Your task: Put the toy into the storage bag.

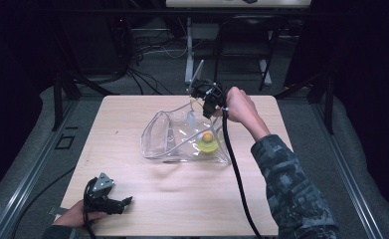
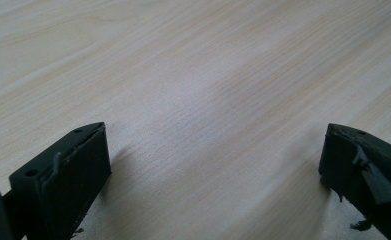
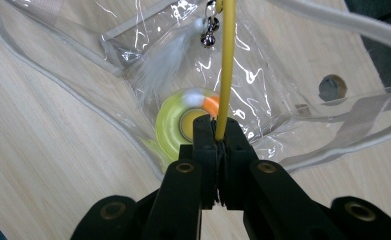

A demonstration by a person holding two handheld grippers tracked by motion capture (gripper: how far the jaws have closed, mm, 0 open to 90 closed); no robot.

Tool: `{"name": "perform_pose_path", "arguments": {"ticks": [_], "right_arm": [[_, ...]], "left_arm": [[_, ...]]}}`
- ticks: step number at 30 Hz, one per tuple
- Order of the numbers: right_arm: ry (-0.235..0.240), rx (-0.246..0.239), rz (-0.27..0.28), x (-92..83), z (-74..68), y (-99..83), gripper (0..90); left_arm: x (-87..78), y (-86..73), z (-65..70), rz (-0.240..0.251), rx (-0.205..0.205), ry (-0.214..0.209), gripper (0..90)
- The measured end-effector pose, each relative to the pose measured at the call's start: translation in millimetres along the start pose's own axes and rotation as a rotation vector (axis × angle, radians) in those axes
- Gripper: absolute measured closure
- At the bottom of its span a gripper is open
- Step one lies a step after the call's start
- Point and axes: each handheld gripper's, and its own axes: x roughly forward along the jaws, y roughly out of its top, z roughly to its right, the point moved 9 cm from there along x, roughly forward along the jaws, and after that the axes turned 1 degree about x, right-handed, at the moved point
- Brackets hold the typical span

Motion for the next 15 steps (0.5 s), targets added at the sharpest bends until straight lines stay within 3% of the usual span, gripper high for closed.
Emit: {"name": "perform_pose_path", "arguments": {"ticks": [6,15], "right_arm": [[0.013,0.013,-0.017,14.2,-1.3,-7.8,88.0],[0.017,0.023,-0.035,21.3,-2.1,-11.4,87.9]], "left_arm": [[-0.1,-0.1,-0.1,-0.001,0.001,0.000,0.0],[0.0,0.0,0.0,0.000,0.000,0.000,0.0]]}}
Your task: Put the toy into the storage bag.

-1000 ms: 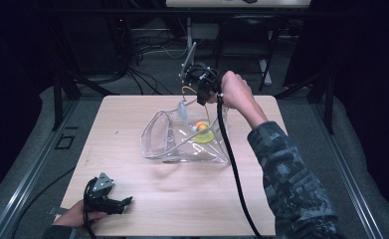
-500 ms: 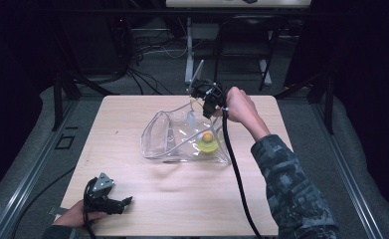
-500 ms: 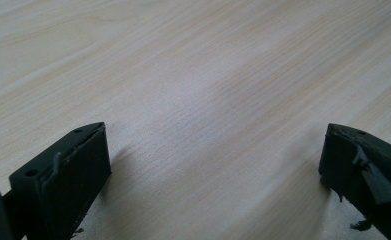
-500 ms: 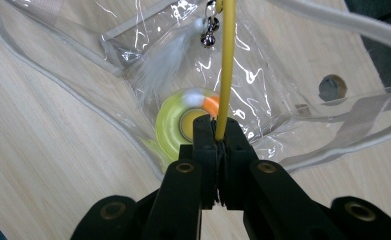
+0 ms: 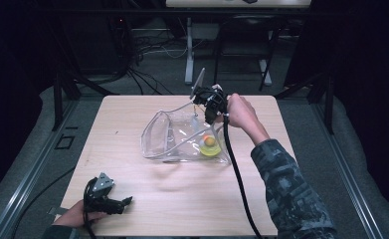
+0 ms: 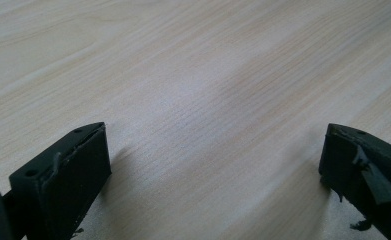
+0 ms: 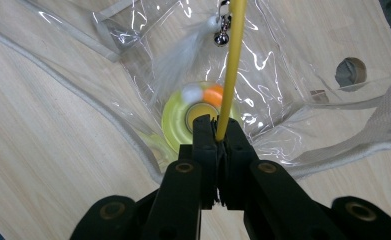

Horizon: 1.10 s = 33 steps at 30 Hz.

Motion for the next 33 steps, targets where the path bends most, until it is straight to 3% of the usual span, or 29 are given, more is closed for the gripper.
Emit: {"name": "perform_pose_path", "arguments": {"ticks": [5,11,20,26,33], "right_arm": [[-0.009,-0.015,-0.027,0.5,-0.1,0.0,86.9],[-0.011,-0.002,0.008,-7.0,1.4,2.4,81.5],[0.004,0.048,0.100,-34.7,1.3,6.0,48.6],[-0.022,0.087,0.149,-54.4,5.1,3.9,24.4],[-0.028,0.105,0.195,-72.2,9.7,-8.0,12.4]], "left_arm": [[0.0,0.0,0.0,-0.001,0.001,-0.001,0.0],[0.0,0.0,0.0,0.000,0.001,-0.001,0.0],[0.0,0.0,0.0,0.000,0.001,0.000,0.0],[0.0,0.0,0.1,0.000,0.001,-0.001,0.0],[0.0,0.0,0.1,0.000,0.000,-0.001,0.0]]}}
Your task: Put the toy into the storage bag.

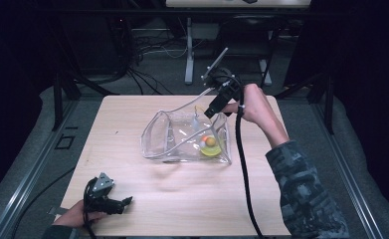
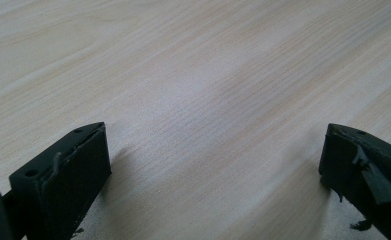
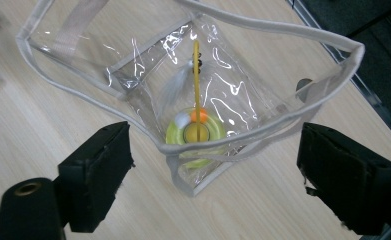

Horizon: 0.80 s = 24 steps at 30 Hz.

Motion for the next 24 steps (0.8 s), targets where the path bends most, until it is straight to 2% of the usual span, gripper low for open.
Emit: {"name": "perform_pose_path", "arguments": {"ticks": [6,8,12,13,18,24], "right_arm": [[-0.001,0.045,0.056,-14.5,11.6,-11.6,0.1],[-0.003,0.063,0.077,-17.3,16.2,-16.1,0.0],[-0.016,0.084,0.083,-18.4,23.7,-26.0,0.0],[-0.013,0.102,0.087,-18.2,27.4,-34.1,0.0],[-0.021,0.127,0.093,-16.4,35.6,-52.7,0.0],[-0.028,0.170,0.106,-8.4,41.1,-81.4,0.0]], "left_arm": [[0.1,0.1,0.0,0.003,-0.001,0.001,0.0],[0.2,0.1,0.0,0.003,-0.001,0.001,0.0],[0.2,0.1,0.0,0.003,-0.001,0.001,0.0],[0.2,0.1,0.0,0.003,-0.001,0.001,0.0],[0.2,0.2,0.0,0.003,-0.001,0.001,0.0],[0.1,0.1,-0.1,0.002,-0.001,0.001,0.0]]}}
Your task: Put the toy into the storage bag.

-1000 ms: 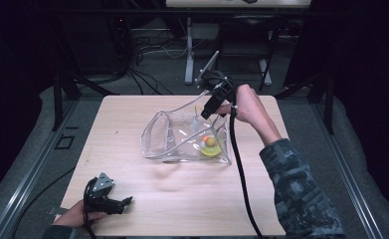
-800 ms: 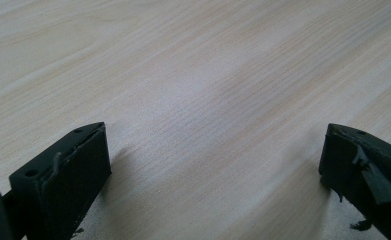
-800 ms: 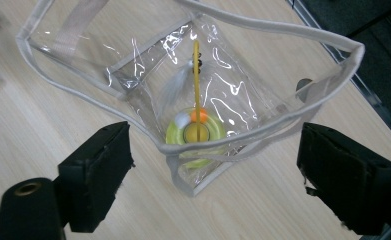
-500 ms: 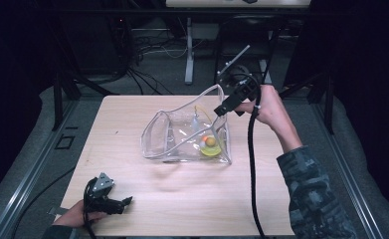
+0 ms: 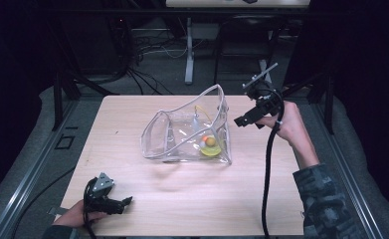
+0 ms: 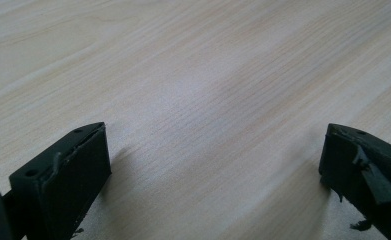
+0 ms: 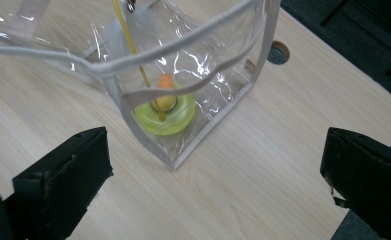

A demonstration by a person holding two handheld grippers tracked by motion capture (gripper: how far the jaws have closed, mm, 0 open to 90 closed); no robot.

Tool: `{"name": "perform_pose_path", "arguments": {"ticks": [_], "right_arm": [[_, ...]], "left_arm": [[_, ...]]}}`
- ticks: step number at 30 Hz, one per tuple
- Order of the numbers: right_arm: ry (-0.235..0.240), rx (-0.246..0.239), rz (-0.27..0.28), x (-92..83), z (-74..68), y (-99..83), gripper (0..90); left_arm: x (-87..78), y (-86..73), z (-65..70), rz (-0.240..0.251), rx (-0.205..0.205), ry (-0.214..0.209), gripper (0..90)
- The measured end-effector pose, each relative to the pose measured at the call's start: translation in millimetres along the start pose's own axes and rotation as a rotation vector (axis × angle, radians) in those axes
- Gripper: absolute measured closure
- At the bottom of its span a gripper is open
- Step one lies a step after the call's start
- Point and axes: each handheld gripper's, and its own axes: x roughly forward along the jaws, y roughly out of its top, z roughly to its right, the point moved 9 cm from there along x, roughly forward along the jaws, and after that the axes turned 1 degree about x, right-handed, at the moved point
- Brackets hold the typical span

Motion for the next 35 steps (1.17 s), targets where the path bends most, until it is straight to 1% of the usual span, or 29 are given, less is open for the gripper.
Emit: {"name": "perform_pose_path", "arguments": {"ticks": [6,8,11,14,15,17,18,19,21,24,25,26,27,28,29,30,32,33,34,35], "right_arm": [[-0.003,0.031,-0.008,13.7,2.1,-30.0,0.0],[-0.003,0.036,-0.018,19.5,2.2,-40.1,0.0],[0.011,0.052,-0.037,31.3,0.2,-55.2,0.0],[0.014,0.072,-0.052,43.6,0.3,-70.4,0.0],[0.021,0.087,-0.051,47.9,0.1,-75.1,0.0],[0.024,0.101,-0.064,55.3,1.1,-85.5,0.0],[0.032,0.113,-0.057,60.1,0.0,-89.2,0.0],[0.028,0.107,-0.075,63.4,0.9,-94.4,0.0],[0.030,0.121,-0.078,70.5,0.4,-101.3,0.0],[0.026,0.125,-0.076,79.6,-0.4,-111.9,0.1],[0.026,0.125,-0.076,79.6,-0.4,-111.9,0.1],[0.037,0.126,-0.090,82.9,-1.5,-116.6,0.0],[0.036,0.135,-0.089,90.0,-2.3,-124.8,0.0],[0.050,0.149,-0.073,93.5,-3.9,-127.1,0.0],[0.041,0.145,-0.071,96.1,-3.1,-130.5,0.0],[0.054,0.154,-0.067,98.6,-4.4,-133.3,0.0],[0.053,0.163,-0.064,101.7,-4.3,-135.8,0.0],[0.030,0.150,-0.076,107.0,-3.1,-141.6,0.2],[0.026,0.158,-0.068,108.7,-2.6,-142.9,0.7],[0.041,0.171,-0.059,110.7,-3.1,-145.2,0.9]], "left_arm": [[0.0,0.0,0.0,0.000,0.000,0.000,0.0],[0.1,0.1,0.0,0.001,0.000,-0.001,0.0],[0.2,0.1,0.2,0.001,-0.002,0.000,0.0],[0.3,0.1,-0.2,0.003,0.001,0.003,0.0],[0.3,0.1,-0.3,0.002,0.002,0.003,0.0],[0.3,0.2,-0.2,0.004,0.000,0.003,0.0],[0.3,0.2,-0.1,0.004,0.000,0.003,0.0],[0.3,0.2,-0.2,0.003,0.000,0.003,0.0],[0.3,0.2,-0.2,0.004,0.000,0.003,0.0],[0.3,0.2,-0.2,0.003,0.000,0.003,0.0],[0.3,0.2,-0.2,0.003,0.000,0.003,0.0],[0.3,0.2,-0.2,0.003,0.000,0.003,0.0],[0.3,0.2,-0.3,0.004,0.000,0.004,0.0],[0.3,0.2,-0.2,0.004,0.000,0.003,0.0],[0.3,0.2,-0.2,0.003,0.000,0.003,0.0],[0.3,0.2,-0.2,0.003,0.000,0.003,0.0],[0.4,0.3,-0.1,0.004,-0.001,0.003,0.0],[0.4,0.3,-0.1,0.004,-0.002,0.003,0.0],[0.4,0.3,-0.1,0.005,-0.002,0.003,0.0],[0.4,0.3,-0.1,0.005,-0.002,0.004,0.0]]}}
